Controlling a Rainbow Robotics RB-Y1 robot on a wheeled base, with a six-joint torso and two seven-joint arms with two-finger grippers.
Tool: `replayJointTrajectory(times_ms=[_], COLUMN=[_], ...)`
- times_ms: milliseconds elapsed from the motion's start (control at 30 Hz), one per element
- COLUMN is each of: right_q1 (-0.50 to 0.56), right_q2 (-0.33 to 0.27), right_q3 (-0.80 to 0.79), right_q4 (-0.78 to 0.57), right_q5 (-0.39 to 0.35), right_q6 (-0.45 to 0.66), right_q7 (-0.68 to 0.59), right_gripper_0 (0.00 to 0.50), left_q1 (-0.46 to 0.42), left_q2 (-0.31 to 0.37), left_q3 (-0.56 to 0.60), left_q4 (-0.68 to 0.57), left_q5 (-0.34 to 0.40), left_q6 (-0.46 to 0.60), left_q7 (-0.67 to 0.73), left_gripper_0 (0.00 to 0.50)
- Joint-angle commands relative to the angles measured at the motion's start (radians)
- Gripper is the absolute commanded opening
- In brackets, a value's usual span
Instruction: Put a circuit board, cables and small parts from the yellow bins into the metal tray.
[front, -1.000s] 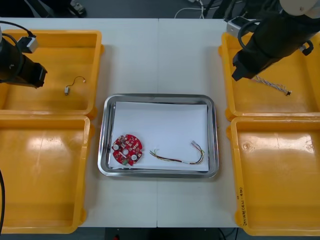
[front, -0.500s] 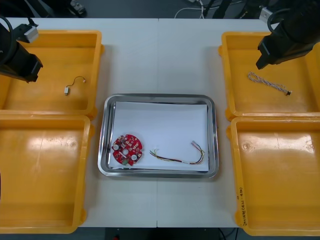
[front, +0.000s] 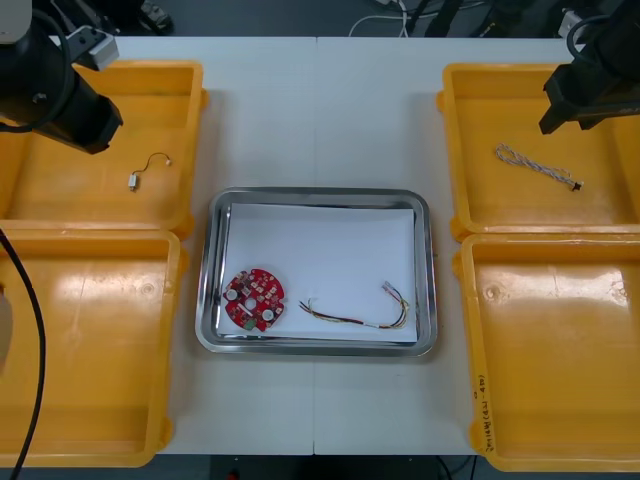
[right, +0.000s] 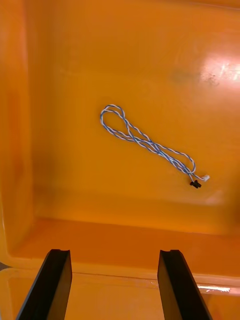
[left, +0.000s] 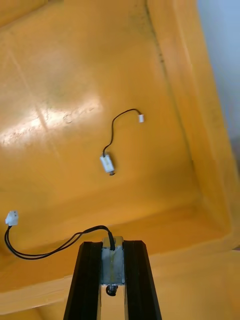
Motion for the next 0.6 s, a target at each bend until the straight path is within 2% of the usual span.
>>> replayJointTrajectory(times_ms=[33, 333, 600], right_q1=[-0.067, -0.080, -0.117], right_q2=[-0.010, -0.010, -0.010], right_q3=[-0.027, -0.059, -0.058], right_q4=[0.003, 0.077, 0.204], right_q5=[0.054, 0.077, 0.095], right_q6=[0.002, -0.073, -0.190], right_q7=[-0.062, -0.175, -0.183], right_gripper_0=[0.500, 0.500, 0.500], left_q1=[-0.041, -0.041, -0.041], left_q2=[-0.055, -0.131, -0.183], left_q3=[-0.055, -0.167, -0.268], left_q4=[-0.056, -0.091, -0.101], left_q5=[-0.016, -0.011, -0.013], left_q6=[0.008, 0.008, 0.008], left_q7=[0.065, 0.214, 0.339], left_gripper_0=[0.000, 0.000, 0.000])
